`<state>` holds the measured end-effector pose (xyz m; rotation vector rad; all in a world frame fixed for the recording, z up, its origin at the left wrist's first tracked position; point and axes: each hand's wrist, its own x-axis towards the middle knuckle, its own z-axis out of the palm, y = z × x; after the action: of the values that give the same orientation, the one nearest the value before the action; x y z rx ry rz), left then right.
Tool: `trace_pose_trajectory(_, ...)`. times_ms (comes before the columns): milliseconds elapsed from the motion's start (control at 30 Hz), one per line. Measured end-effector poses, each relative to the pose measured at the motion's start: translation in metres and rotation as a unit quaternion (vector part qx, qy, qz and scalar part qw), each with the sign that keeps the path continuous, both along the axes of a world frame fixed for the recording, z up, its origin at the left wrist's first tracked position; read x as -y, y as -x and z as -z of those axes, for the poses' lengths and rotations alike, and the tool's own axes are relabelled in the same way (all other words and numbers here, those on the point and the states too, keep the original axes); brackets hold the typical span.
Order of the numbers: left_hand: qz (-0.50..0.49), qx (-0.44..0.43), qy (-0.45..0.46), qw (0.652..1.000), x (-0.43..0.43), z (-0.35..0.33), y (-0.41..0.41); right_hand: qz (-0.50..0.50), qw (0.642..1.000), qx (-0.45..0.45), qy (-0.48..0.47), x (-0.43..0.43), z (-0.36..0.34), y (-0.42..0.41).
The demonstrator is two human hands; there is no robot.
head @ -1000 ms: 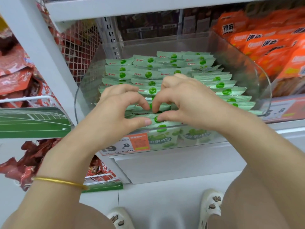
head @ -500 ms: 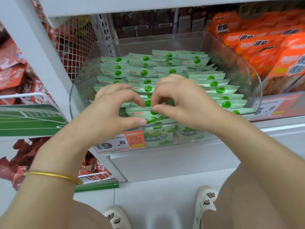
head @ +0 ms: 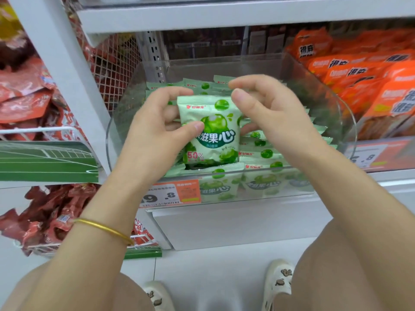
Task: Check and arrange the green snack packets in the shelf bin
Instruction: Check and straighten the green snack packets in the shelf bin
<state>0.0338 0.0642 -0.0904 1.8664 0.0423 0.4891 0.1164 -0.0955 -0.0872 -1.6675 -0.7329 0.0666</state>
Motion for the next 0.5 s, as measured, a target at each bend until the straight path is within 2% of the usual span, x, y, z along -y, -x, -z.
trace_pose_trajectory(133,-0.002,0.026,0.076,0.997,0.006,-0.001,-0.005,-0.008,1.0,-0.027,-0.011,0.002,-0.001,-0.002)
trace_pose_trajectory(300,0.105,0.02,0.022,0.994,0.01,0.005,-0.007,0.049,0.989,-0.075,-0.119,0.008,-0.003,-0.007)
trace_pose_trajectory(500,0.12,0.025,0.001,0.992,0.015,0.005,-0.007,0.02,0.992,-0.064,-0.107,0.015,-0.002,-0.009)
